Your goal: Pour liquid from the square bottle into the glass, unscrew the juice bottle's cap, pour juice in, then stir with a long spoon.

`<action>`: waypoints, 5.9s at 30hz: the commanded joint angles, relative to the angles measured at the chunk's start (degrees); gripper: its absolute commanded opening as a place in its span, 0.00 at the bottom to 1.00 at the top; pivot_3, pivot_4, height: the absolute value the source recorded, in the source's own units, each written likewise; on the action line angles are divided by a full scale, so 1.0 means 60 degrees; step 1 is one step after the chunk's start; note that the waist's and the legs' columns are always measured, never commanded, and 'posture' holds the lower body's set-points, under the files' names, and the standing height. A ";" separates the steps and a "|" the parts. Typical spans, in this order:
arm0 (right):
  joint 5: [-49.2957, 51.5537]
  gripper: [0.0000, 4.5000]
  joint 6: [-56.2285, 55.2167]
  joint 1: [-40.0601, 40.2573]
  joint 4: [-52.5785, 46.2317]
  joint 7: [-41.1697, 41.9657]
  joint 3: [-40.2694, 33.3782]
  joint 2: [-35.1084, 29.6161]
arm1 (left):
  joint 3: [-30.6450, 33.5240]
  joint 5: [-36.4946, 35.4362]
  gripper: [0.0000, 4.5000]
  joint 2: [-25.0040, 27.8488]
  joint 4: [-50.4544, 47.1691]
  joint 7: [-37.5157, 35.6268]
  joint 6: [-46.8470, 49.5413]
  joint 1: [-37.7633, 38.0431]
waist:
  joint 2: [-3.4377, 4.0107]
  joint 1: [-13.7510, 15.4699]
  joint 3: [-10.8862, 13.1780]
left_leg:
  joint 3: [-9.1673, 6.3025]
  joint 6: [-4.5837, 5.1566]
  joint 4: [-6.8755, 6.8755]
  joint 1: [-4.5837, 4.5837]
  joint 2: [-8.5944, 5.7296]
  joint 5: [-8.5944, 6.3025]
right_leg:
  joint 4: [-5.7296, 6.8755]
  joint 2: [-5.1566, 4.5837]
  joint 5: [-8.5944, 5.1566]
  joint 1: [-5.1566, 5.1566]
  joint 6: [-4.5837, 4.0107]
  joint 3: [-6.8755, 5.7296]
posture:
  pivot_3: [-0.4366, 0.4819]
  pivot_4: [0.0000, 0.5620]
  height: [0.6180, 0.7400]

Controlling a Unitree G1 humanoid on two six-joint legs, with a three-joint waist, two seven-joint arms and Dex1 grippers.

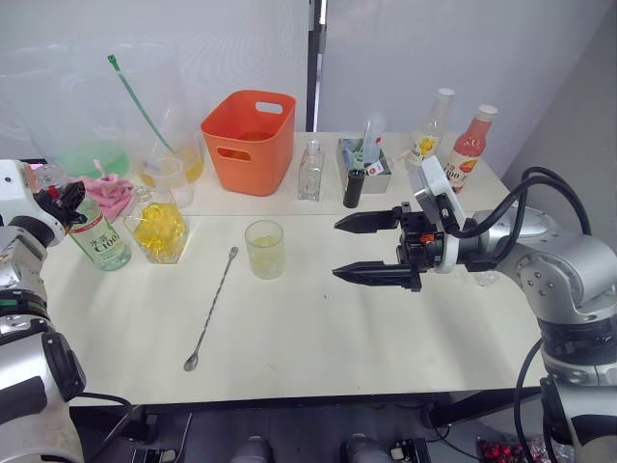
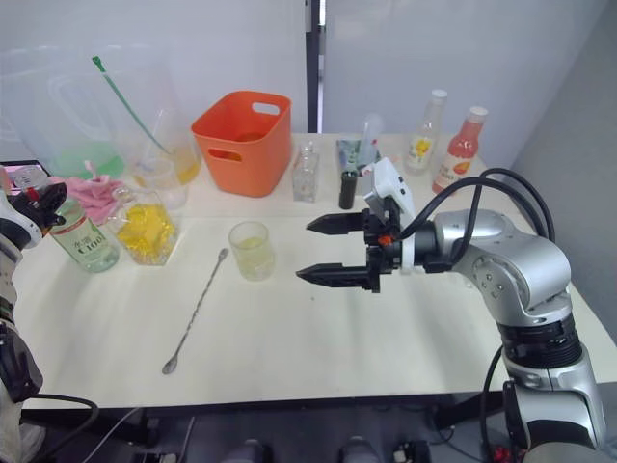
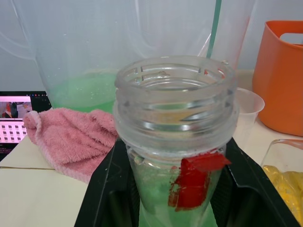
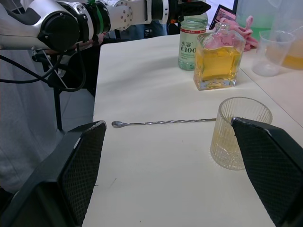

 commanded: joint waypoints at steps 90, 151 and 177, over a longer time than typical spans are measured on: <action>-0.1949 1.00 -0.4576 0.7428 0.3662 0.0890 -0.4256 -0.1220 | 0.3151 -0.2757 0.99 -0.0902 -1.0422 -0.5057 0.1830 1.2890 | 0.0011 0.0175 -0.0008 | 0.0081 0.0007 -0.0088 0.0286 0.0048 -0.0013 | -0.0220 0.0011 -0.0017 0.0318 -0.0009 0.0025 | 0.48 0.27 1.00; -0.1599 1.00 -0.2980 0.3167 0.1243 0.2355 -0.0916 -0.1518 | -0.0795 -0.0892 0.01 -0.2670 -1.5124 0.0661 0.5330 1.0796 | 0.0082 0.0235 -0.0037 | 0.0043 0.0007 -0.0087 0.0256 0.0022 -0.0020 | -0.0255 0.0003 -0.0008 0.0317 0.0013 0.0023 | 0.48 0.27 1.00; -0.1067 1.00 -0.2238 0.3748 -0.0167 0.0611 -0.1286 -0.1184 | -0.1806 -0.0947 0.88 0.0708 -0.9928 -0.5029 0.3978 0.8080 | 0.0085 0.0260 -0.0029 | 0.0035 0.0013 -0.0102 0.0225 0.0032 -0.0023 | -0.0293 0.0003 -0.0003 0.0299 0.0017 0.0006 | 0.48 0.27 1.00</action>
